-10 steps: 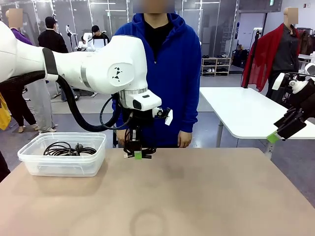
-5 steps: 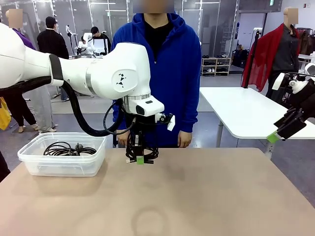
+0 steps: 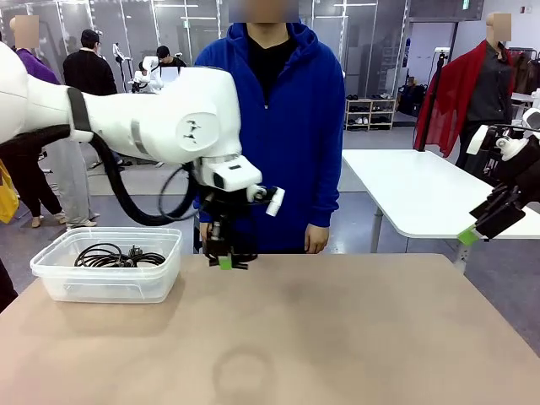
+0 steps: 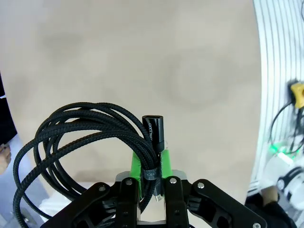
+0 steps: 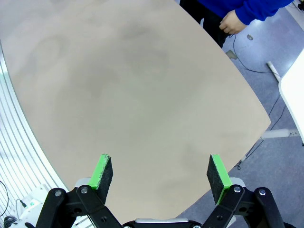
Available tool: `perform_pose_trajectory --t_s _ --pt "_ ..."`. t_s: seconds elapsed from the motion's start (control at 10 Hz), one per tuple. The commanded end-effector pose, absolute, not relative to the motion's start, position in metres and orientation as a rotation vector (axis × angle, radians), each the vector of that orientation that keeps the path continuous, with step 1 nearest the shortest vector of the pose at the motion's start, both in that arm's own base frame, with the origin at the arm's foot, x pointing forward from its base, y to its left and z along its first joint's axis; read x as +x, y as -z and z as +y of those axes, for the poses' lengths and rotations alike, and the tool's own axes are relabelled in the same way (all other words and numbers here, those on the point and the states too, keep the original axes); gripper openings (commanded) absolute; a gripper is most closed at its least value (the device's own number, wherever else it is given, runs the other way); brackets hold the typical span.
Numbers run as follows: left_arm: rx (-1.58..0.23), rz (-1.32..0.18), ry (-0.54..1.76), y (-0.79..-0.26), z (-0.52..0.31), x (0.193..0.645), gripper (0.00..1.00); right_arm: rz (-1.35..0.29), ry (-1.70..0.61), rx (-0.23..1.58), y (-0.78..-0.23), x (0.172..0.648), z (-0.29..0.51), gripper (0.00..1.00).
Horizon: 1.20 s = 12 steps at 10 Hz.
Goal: Organize and store the cables.
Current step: Place the USB Extension Cable into the Organizing box.
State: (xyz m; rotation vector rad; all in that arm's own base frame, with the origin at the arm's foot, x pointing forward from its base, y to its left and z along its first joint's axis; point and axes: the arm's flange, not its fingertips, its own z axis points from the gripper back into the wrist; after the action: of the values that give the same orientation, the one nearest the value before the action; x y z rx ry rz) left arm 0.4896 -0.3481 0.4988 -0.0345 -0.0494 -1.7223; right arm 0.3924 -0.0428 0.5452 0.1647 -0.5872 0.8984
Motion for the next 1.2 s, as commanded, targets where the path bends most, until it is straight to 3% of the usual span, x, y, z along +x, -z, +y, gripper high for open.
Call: perform_pose_trajectory --t_s 0.0,0.4,1.1 --pt "-0.007 -0.033 1.757 -0.496 -0.298 0.498 0.18 -0.594 -0.889 0.174 -0.545 0.394 -0.042 1.0" --pt "0.078 -0.008 1.798 -0.514 -0.21 0.518 0.18 -0.594 -0.889 0.174 -0.545 0.394 -0.042 1.0" --pt "0.083 -0.057 1.571 -0.496 -0.119 0.568 0.18 -0.594 -0.889 0.174 -0.545 0.394 -0.042 1.0"
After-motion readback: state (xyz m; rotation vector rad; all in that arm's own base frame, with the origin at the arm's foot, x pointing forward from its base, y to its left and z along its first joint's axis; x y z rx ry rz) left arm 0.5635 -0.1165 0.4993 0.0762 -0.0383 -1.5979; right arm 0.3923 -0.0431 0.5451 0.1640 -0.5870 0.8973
